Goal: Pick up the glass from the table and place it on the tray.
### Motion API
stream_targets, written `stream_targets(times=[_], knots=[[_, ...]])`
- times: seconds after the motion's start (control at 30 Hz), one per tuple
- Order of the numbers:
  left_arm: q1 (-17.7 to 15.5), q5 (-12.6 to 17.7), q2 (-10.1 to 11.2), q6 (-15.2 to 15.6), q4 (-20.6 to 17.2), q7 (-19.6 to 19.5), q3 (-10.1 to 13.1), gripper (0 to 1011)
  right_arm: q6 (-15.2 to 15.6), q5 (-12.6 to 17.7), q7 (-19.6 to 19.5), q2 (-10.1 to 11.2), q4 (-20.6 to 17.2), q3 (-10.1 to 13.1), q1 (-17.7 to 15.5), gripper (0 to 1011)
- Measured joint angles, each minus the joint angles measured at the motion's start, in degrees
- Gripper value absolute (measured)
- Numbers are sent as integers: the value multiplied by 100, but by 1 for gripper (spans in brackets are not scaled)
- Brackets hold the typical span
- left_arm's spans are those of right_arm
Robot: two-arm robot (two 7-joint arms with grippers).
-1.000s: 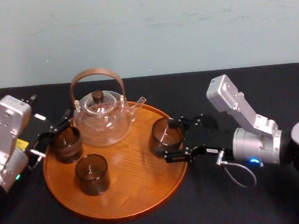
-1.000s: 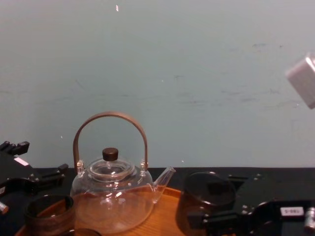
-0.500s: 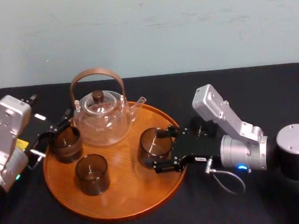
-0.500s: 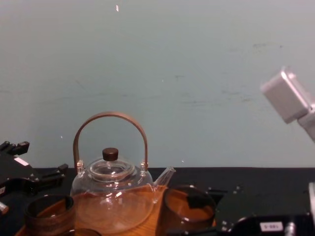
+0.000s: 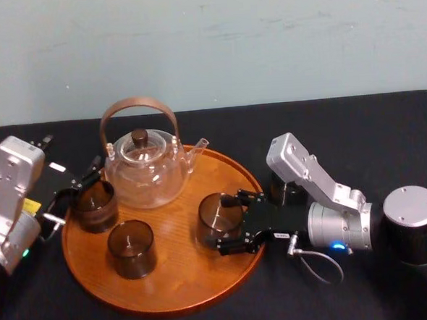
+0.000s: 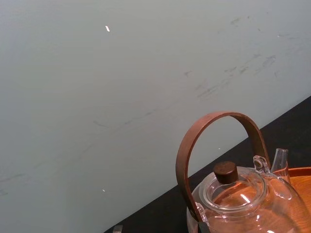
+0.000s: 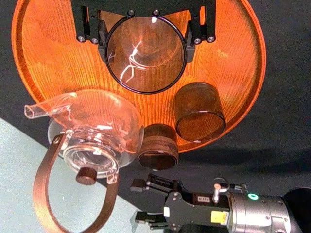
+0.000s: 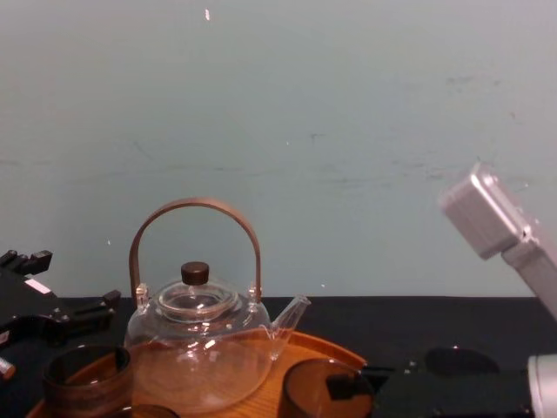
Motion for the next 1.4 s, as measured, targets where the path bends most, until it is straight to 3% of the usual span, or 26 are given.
stream_targets(times=[1.4], knots=[[0, 0, 0, 0, 0, 0, 0, 1001, 58, -198, -35, -98, 284, -67, -7, 904]])
